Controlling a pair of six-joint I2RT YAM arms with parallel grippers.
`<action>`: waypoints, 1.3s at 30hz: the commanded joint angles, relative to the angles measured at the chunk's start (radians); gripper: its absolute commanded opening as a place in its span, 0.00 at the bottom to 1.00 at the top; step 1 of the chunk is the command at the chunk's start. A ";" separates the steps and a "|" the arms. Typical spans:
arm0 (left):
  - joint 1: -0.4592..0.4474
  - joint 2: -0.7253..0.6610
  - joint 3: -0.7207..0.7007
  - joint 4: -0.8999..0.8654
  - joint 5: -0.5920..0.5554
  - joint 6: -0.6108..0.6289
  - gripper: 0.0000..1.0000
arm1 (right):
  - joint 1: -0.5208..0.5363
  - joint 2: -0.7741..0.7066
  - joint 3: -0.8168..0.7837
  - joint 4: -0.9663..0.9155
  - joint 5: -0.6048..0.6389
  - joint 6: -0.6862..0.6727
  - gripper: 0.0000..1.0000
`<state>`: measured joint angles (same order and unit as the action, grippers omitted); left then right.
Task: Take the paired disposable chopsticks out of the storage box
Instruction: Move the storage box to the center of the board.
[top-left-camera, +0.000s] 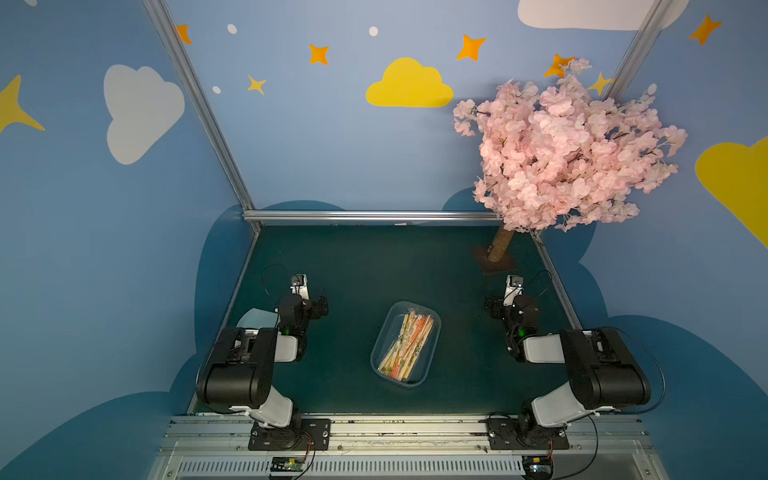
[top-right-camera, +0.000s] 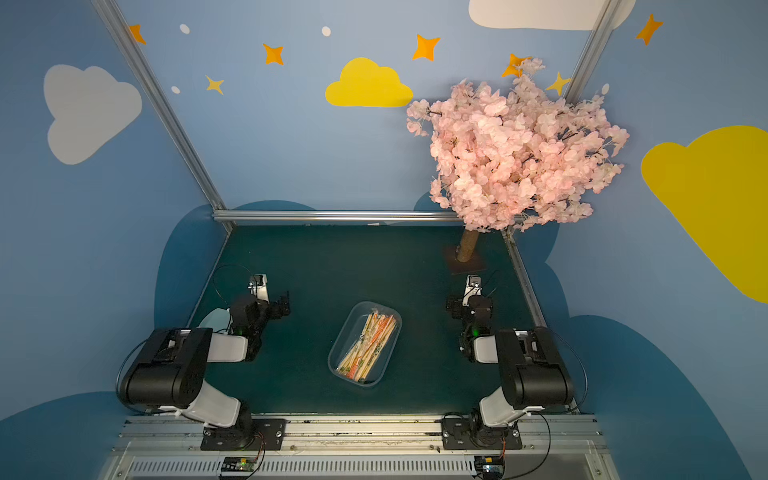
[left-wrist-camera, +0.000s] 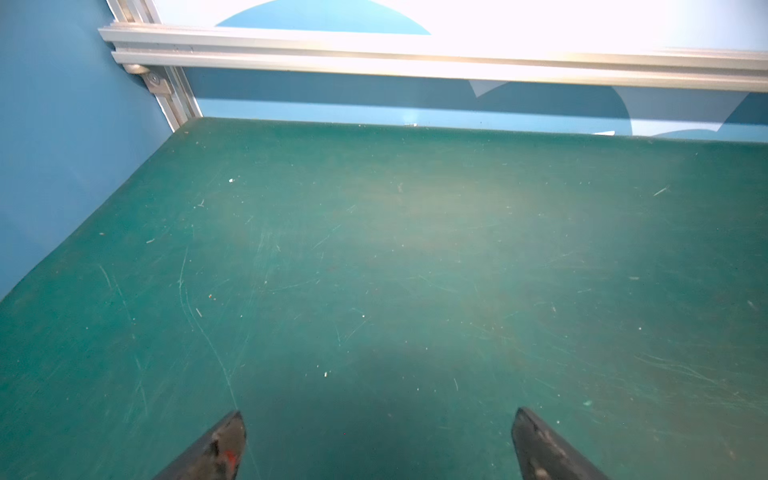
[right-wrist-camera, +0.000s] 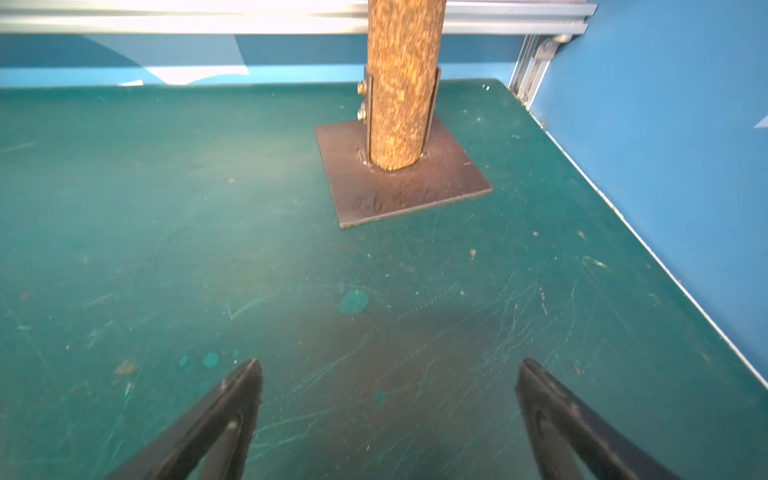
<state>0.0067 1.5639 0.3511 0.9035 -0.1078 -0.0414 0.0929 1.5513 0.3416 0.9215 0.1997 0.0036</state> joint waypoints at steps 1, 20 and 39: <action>0.006 0.007 0.012 0.039 0.008 0.006 1.00 | -0.008 0.010 0.016 0.048 -0.006 -0.008 0.98; 0.005 -0.027 0.022 -0.004 -0.066 -0.021 1.00 | -0.028 -0.071 -0.014 0.006 0.016 0.046 0.98; -0.090 -0.338 0.452 -1.199 0.257 -0.422 1.00 | -0.038 -0.467 0.415 -1.249 -0.606 0.589 0.98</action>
<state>-0.0444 1.2552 0.8150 -0.0807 -0.0021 -0.3496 0.0364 1.0687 0.7055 -0.0082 -0.1772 0.5518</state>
